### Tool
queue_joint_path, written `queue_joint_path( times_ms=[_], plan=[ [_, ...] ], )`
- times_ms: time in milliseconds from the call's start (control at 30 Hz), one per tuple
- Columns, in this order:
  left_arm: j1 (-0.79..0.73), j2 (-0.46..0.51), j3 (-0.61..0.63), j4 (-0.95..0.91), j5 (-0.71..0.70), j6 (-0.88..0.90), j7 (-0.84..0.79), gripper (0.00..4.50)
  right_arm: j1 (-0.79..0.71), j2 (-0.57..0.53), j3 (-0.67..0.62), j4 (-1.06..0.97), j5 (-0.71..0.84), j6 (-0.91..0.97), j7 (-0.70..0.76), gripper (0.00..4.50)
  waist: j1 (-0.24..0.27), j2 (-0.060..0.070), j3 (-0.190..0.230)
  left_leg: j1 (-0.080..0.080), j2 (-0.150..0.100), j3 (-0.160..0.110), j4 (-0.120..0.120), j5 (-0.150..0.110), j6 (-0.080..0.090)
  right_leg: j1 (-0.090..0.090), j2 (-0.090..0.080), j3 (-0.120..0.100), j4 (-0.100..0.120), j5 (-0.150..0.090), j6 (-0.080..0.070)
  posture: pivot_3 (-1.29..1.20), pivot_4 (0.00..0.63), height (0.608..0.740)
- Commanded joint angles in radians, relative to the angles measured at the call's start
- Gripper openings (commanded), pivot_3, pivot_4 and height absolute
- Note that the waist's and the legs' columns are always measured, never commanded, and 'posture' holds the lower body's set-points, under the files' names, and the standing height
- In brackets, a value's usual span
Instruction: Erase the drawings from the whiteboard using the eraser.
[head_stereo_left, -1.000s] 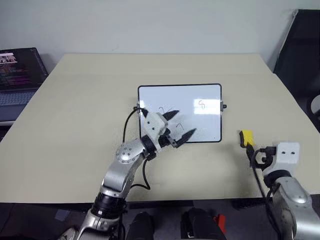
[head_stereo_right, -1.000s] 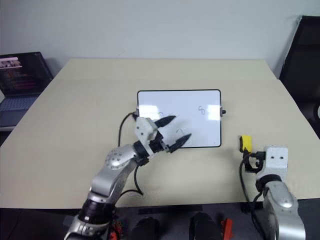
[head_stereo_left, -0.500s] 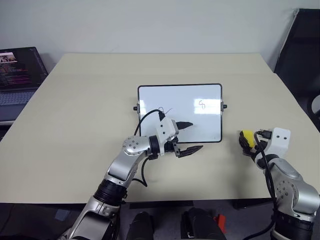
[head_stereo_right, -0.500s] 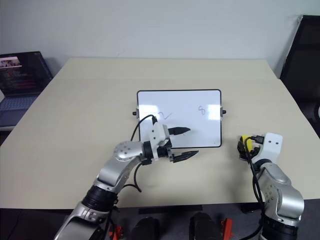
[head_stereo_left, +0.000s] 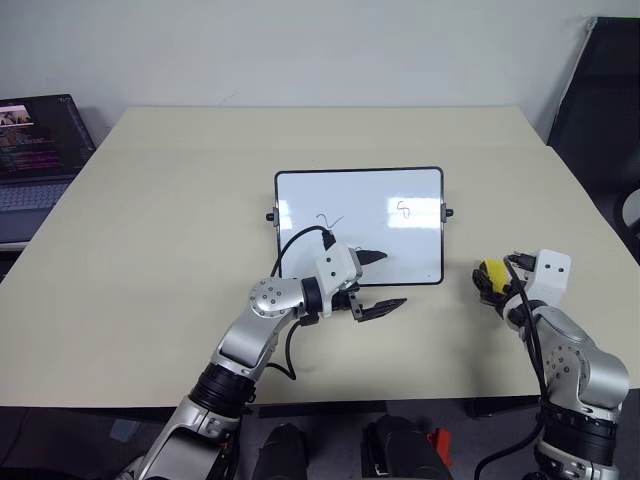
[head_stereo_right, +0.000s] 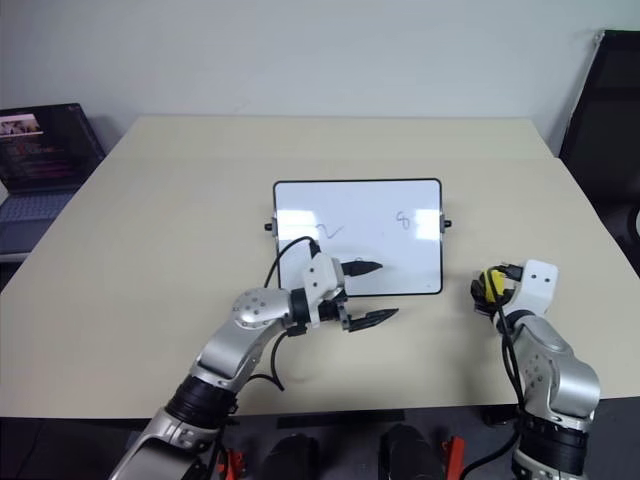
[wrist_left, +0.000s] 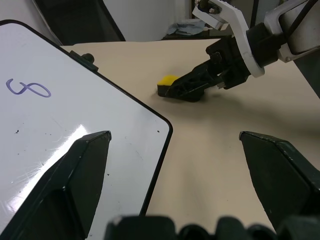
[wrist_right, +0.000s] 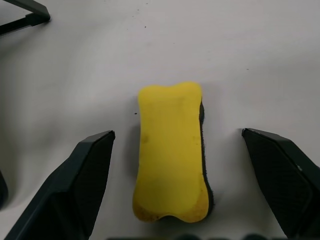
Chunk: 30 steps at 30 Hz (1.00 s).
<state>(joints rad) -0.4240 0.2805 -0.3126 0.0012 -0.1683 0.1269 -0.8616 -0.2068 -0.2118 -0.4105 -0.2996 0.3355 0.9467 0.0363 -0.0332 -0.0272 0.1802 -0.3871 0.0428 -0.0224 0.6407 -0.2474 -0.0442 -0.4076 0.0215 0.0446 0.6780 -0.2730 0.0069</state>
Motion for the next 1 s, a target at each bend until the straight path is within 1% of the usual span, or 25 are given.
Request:
queue_joint_path(
  times_ms=[33,600,767,900,1000],
  plan=[
    [-0.004,-0.007,0.005,-0.03,0.002,-0.021,0.005,4.5,-0.01,-0.012,-0.021,-0.018,0.006,-0.019,-0.01,4.3,0.0,0.0,0.0,0.0,0.0,0.0,0.0,0.0,0.0,0.0,0.0,0.0,0.0,0.0,0.0,0.0,0.15,0.74],
    [-0.005,-0.007,0.006,-0.019,0.001,-0.025,-0.008,4.5,0.009,0.002,-0.04,-0.035,0.025,-0.013,-0.019,4.3,0.0,0.0,0.0,0.0,0.0,0.0,0.0,0.0,0.0,0.0,0.0,0.0,0.0,0.0,0.0,0.0,0.15,0.74],
    [-0.002,-0.006,0.007,-0.02,0.003,-0.027,-0.008,4.5,0.007,-0.017,-0.003,-0.035,0.02,-0.003,0.002,4.3,0.0,0.0,0.0,0.0,0.0,0.0,0.0,0.0,0.0,0.0,0.0,0.0,0.0,0.0,0.0,0.0,0.15,0.74],
    [0.003,-0.006,0.004,-0.023,0.006,-0.033,-0.007,4.5,0.002,0.003,-0.011,-0.027,0.053,-0.027,0.027,4.3,0.0,0.0,0.0,0.0,0.0,0.0,0.0,0.0,0.0,0.0,0.0,0.0,0.0,0.0,0.0,0.0,0.15,0.74],
    [0.01,-0.004,0.002,-0.029,0.008,-0.036,-0.006,4.5,0.009,-0.007,0.007,-0.031,0.052,-0.033,0.037,4.3,0.0,0.0,0.0,0.0,0.0,0.0,0.0,0.0,0.0,0.0,0.0,0.0,0.0,0.0,0.0,0.0,0.15,0.74]
  ],
)
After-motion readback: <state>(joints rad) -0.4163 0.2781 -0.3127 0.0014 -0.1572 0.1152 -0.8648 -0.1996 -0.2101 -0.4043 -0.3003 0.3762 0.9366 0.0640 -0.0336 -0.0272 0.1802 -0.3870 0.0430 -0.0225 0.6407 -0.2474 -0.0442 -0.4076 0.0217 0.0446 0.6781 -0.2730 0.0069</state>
